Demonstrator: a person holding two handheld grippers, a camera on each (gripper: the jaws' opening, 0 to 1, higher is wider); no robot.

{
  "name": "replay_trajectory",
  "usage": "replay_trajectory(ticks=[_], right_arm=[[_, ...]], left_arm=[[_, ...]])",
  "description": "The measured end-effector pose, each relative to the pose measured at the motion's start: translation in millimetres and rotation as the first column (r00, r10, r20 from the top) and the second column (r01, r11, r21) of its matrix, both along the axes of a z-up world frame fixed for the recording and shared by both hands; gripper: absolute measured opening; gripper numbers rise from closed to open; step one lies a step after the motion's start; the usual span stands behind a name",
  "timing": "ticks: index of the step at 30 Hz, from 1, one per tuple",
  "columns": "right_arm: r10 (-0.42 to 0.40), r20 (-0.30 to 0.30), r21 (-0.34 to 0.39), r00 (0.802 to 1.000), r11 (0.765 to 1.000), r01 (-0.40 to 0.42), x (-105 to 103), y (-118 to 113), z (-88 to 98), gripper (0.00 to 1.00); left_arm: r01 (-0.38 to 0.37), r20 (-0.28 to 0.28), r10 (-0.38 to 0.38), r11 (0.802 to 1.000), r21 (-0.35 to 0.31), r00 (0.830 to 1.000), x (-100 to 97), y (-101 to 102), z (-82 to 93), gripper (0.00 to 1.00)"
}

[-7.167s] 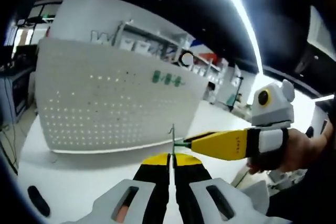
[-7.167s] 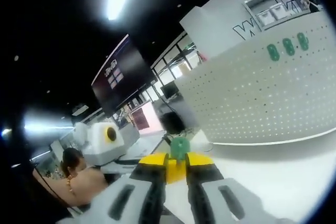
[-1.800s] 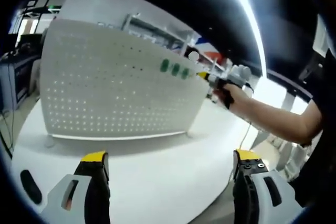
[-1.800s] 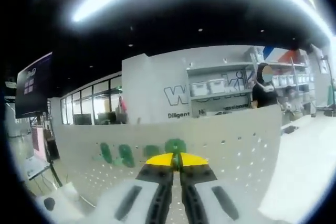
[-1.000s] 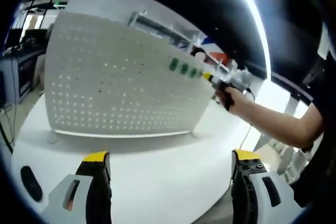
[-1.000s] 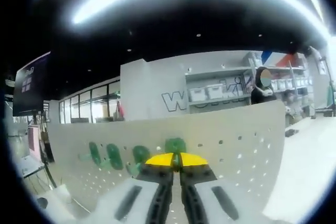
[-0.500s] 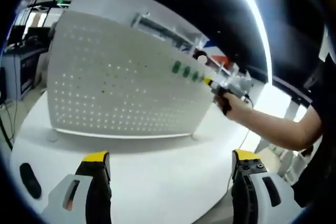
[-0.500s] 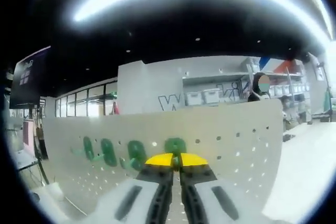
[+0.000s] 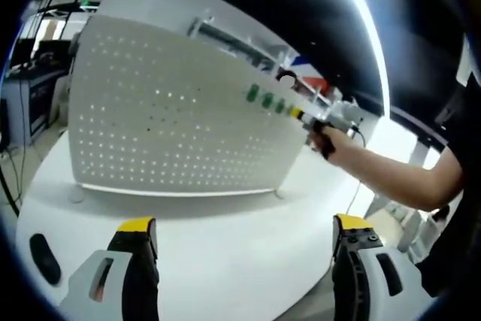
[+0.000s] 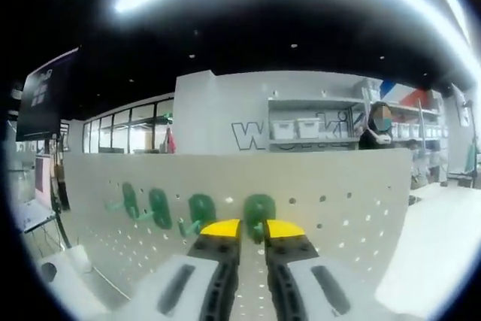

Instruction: Insert the hook assembly into the mounting plate slot until the hook locks in place.

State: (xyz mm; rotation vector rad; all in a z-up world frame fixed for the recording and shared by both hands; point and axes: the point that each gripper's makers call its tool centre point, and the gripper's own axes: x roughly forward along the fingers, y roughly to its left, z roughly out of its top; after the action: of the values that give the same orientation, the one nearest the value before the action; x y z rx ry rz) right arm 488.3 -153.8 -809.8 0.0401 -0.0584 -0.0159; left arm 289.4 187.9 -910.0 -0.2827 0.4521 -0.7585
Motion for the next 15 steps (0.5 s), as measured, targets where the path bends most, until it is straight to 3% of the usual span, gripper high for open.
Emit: replay_trajectory(ticks=[8, 12, 15], right_arm=[[-0.009, 0.017, 0.011, 1.000, 1.000, 0.009, -11.8, -6.7, 14.0, 0.19], [-0.049, 0.006, 0.022, 0.999, 0.999, 0.049, -23.2, -20.5, 16.2, 0.32], [-0.059, 0.003, 0.018, 0.998, 0.998, 0.059, -34.1, -26.7, 17.1, 0.33]], left_arm=[[-0.017, 0.014, 0.017, 1.000, 0.009, 1.000, -1.0, 10.6, 2.1, 0.99], [-0.031, 0.025, 0.030, 0.999, 0.021, 0.999, -1.8, 14.8, 1.9, 1.00], [-0.036, 0.023, 0.035, 0.999, 0.026, 0.999, -3.4, 16.6, 0.8, 1.00]])
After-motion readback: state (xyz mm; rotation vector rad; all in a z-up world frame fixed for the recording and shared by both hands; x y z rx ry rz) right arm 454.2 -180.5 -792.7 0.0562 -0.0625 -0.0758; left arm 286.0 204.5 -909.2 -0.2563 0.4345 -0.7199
